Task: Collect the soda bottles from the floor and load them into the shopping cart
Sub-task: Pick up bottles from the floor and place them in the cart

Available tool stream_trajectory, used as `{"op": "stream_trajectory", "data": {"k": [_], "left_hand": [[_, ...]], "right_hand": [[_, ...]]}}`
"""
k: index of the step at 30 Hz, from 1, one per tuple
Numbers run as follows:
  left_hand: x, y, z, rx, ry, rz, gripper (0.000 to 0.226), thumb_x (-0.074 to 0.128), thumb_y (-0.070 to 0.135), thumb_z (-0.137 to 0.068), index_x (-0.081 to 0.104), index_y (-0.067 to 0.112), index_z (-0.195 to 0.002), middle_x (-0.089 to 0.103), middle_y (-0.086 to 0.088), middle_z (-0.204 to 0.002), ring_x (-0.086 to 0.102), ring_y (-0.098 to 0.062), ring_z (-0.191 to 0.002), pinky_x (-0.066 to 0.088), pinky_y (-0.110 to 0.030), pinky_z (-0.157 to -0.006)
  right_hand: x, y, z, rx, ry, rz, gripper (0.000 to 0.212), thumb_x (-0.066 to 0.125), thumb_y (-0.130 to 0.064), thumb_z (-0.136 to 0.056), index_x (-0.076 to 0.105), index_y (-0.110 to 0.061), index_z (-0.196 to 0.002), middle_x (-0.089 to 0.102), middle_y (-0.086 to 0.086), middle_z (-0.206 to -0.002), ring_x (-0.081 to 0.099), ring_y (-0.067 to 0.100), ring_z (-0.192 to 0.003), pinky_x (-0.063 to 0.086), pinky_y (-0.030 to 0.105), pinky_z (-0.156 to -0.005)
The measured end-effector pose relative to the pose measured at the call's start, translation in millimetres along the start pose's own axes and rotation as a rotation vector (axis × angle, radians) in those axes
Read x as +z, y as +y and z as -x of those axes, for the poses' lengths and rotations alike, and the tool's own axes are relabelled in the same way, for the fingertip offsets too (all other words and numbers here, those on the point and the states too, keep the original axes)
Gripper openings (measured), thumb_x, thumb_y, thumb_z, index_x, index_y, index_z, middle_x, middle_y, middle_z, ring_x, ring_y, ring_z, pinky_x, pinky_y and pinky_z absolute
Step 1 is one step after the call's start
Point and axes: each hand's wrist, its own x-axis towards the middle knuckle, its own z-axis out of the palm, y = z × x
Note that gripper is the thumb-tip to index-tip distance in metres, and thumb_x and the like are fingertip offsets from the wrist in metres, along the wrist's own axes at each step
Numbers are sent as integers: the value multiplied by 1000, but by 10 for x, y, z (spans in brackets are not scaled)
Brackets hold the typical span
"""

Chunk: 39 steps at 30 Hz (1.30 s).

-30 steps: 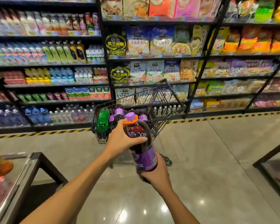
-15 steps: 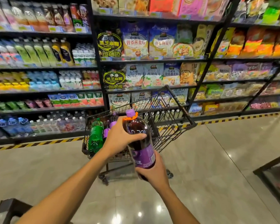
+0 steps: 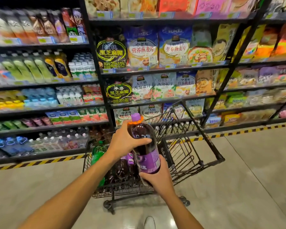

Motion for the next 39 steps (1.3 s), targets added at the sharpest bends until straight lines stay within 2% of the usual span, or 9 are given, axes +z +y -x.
{"op": "stream_trajectory", "data": {"k": [6, 11, 15, 22, 31, 33, 35, 37, 39], "left_hand": [[50, -176, -897, -48, 14, 4, 89, 89, 68, -53, 47, 41, -127, 61, 24, -118, 62, -9, -111, 52, -40, -100], [70, -503, -1438, -119, -23, -2, 87, 92, 61, -58, 45, 41, -129, 60, 24, -117, 62, -12, -113, 51, -38, -99], [147, -897, -1818, -194, -55, 26, 83, 94, 57, -57, 48, 40, -123, 61, 28, -113, 63, -7, -110, 51, -35, -95], [476, -1790, -2324, -406, -67, 0, 101, 81, 87, -37, 49, 43, -122, 68, 20, -113, 66, -12, -107, 54, -45, -97], [885, -2745, -2968, -568, -369, -131, 107, 74, 88, -50, 43, 21, -127, 64, 5, -109, 65, -25, -101, 54, -43, -91], [992, -3069, -3103, -612, -420, -123, 101, 72, 91, -51, 47, 24, -122, 69, 6, -107, 68, -23, -100, 55, -39, -87], [1161, -3564, -3201, -666, -451, -100, 98, 72, 93, -50, 53, 25, -117, 72, 3, -106, 70, -21, -97, 56, -37, -84], [1148, -3550, -3233, -697, -449, -132, 110, 70, 97, -46, 56, 16, -119, 73, -3, -104, 71, -26, -93, 58, -40, -84], [1094, -3341, -3235, -718, -426, -124, 121, 71, 93, -53, 51, 2, -131, 71, -10, -114, 69, -36, -102, 57, -42, -88]], "right_hand": [[123, 52, -924, 29, -69, -17, 96, 97, -53, -51, 48, -47, -133, 65, -14, -121, 67, 8, -108, 61, 41, -91], [316, 110, -1308, 107, -98, -12, 88, 98, -49, -53, 49, -48, -126, 67, -15, -115, 67, 2, -104, 61, 36, -89], [585, 274, -1540, 194, -94, -23, 83, 98, -50, -50, 48, -58, -116, 67, -18, -111, 67, 0, -99, 60, 37, -88], [1070, 755, -1831, 387, -165, -75, 99, 102, -47, -50, 53, -44, -136, 69, -17, -125, 68, 0, -110, 57, 36, -98], [1515, 1245, -2016, 688, -206, -81, 89, 102, -41, -49, 58, -34, -126, 76, -19, -110, 72, 1, -100, 57, 33, -94], [1574, 1323, -2088, 718, -240, -65, 86, 100, -46, -47, 57, -37, -121, 76, -18, -108, 71, 0, -100, 55, 31, -95], [1609, 1405, -2156, 742, -263, -25, 90, 99, -59, -44, 54, -41, -121, 75, -15, -112, 70, 4, -105, 56, 38, -98], [1619, 1435, -2216, 769, -284, 2, 93, 96, -64, -44, 51, -41, -123, 73, -14, -115, 68, 7, -108, 55, 42, -102], [1622, 1361, -2272, 786, -319, 15, 94, 93, -63, -45, 48, -40, -125, 72, -15, -115, 67, 4, -109, 52, 39, -105]]}}
